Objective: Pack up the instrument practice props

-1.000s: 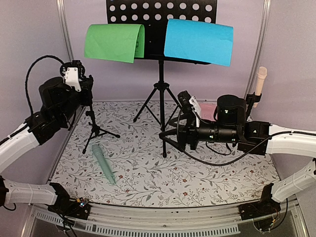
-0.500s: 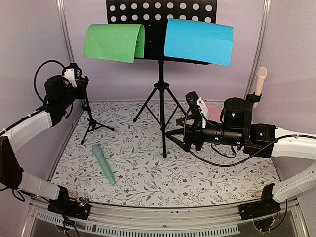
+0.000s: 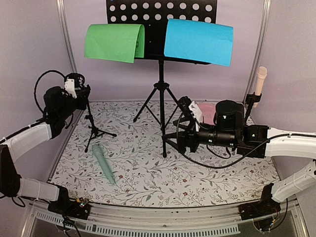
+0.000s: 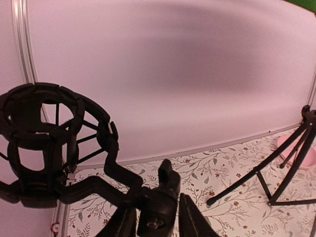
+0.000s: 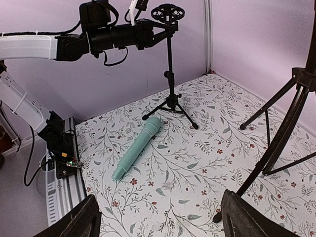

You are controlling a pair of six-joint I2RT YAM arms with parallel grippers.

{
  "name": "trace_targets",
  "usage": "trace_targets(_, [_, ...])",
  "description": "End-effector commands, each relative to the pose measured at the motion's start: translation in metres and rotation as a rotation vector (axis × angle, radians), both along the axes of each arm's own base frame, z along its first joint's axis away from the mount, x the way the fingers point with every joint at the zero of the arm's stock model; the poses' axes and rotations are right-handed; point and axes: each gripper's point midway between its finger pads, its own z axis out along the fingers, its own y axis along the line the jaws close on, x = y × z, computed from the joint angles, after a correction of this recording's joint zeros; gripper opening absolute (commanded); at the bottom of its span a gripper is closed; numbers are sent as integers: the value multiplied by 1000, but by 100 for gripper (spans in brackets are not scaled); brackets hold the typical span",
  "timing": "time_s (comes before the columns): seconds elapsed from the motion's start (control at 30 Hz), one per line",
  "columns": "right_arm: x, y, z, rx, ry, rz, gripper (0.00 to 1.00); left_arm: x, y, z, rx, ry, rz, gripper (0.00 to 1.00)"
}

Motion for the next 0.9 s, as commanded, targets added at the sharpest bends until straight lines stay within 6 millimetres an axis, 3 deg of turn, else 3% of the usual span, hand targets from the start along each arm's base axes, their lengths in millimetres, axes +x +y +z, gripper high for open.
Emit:
trace_targets(0.0, [-2,12,16,17,-79,53,86,-16,-8,17,45,-51,-46,43])
trace_targets(0.1, [1,15,19,16,-78,57,86,-23,-6,16,60,-39,-35,65])
trace_targets(0.17, [3,16,22,20,-81,51,86,-30,-8,16,68,-33,-38,84])
trace_targets(0.27, [9,11,31,32,-95,16,86,-38,-10,17,75,-13,-45,98])
trace_targets(0.57, [15,-8,35,25,-109,-64,86,-59,-9,10,9,125,-39,99])
trace_targets(0.87, [17,-24,27,15,-89,-122,87,-96,-7,12,-133,205,-4,99])
